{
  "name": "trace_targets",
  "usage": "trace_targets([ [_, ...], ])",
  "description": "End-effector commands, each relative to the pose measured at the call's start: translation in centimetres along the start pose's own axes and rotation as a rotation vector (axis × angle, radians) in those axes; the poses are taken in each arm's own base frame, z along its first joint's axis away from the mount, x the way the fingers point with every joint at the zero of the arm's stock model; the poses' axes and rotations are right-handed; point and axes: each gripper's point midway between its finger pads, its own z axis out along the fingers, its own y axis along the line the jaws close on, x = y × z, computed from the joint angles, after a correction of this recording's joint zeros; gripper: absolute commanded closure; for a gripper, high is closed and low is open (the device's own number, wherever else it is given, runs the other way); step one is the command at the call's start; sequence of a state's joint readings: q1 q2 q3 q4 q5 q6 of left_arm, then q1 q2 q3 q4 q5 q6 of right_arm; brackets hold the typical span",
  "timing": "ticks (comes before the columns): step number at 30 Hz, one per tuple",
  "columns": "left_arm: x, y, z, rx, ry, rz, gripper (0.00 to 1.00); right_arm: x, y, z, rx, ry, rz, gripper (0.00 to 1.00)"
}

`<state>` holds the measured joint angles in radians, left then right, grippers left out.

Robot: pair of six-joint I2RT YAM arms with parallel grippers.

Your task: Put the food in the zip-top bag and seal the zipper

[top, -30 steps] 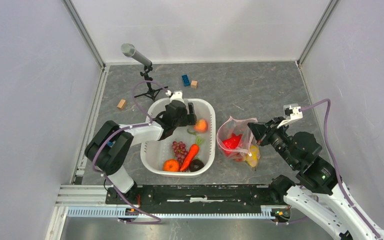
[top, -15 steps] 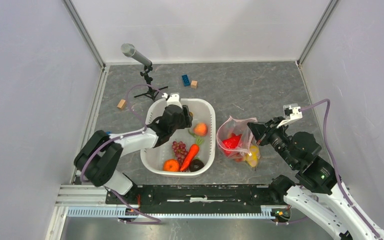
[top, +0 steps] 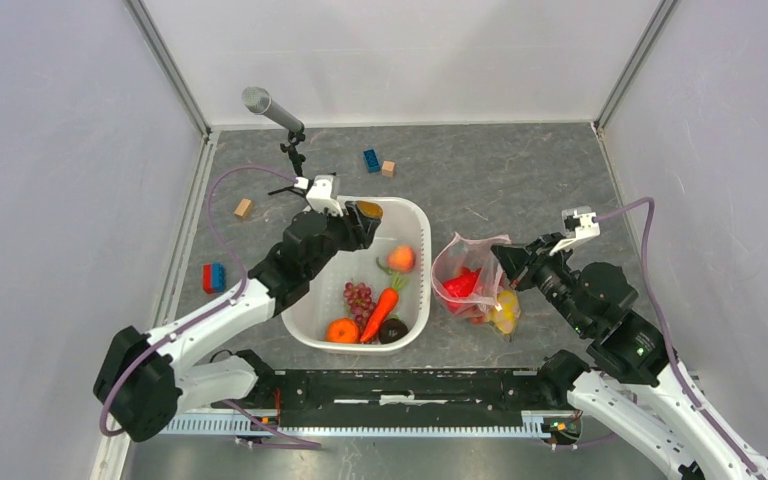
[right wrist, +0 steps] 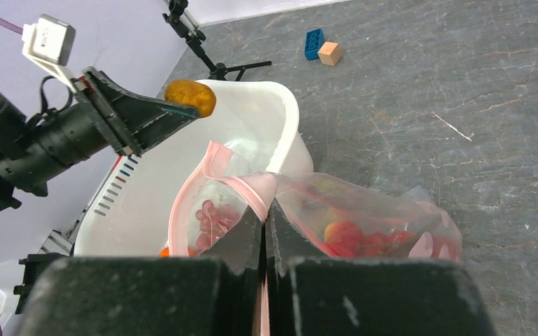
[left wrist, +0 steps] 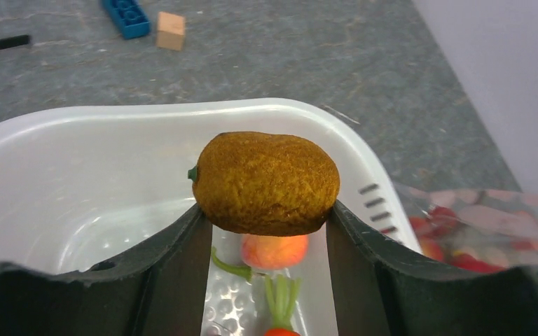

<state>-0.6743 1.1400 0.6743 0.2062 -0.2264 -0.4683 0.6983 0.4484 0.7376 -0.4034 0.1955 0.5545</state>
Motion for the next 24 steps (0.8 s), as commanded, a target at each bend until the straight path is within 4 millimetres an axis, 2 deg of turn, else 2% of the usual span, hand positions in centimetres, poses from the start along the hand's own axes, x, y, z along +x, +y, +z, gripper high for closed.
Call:
trace_targets([
  [1, -1.4, -4.4, -2.4, 0.248, -0.013, 0.02, 0.56, -1.0, 0.8, 0.3, -0.032, -0.042, 0.024, 0.98],
  [4, -3.2, -9.5, -5.2, 0.525, -0.039, 0.023, 0.55, -0.7, 0.9, 0.6, -0.038, -0.039, 0.029, 0.98],
  [8, -5.2, -15.9, -10.1, 0.821, -0.081, 0.124, 0.52, -0.3, 0.9, 0.9, -0.041, -0.026, 0.034, 0.98],
  [10, -5.3, -18.1, -12.0, 0.898, -0.106, 0.207, 0.5, -0.1, 1.0, 1.0, -0.044, -0.021, 0.038, 0.98],
  [12, -4.5, -20.1, -13.3, 0.962, -0.083, 0.277, 0.5, 0.0, 1.1, 1.1, -0.052, -0.022, 0.045, 0.98],
  [16, -2.7, -22.3, -14.4, 1.017, -0.041, 0.376, 0.5, 0.1, 1.2, 1.1, -0.057, -0.017, 0.05, 0.98],
  [18, -1.7, -22.9, -14.1, 1.011, -0.024, 0.429, 0.5, 0.1, 1.2, 1.1, -0.057, -0.017, 0.053, 0.98],
  [21, -0.2, -23.4, -13.1, 0.964, 0.02, 0.501, 0.5, 0.1, 1.5, 1.1, -0.071, -0.015, 0.053, 0.98],
  [24, 0.9, -23.5, -10.9, 0.869, 0.058, 0.573, 0.51, -0.2, 1.7, 1.0, -0.08, -0.016, 0.052, 0.98],
])
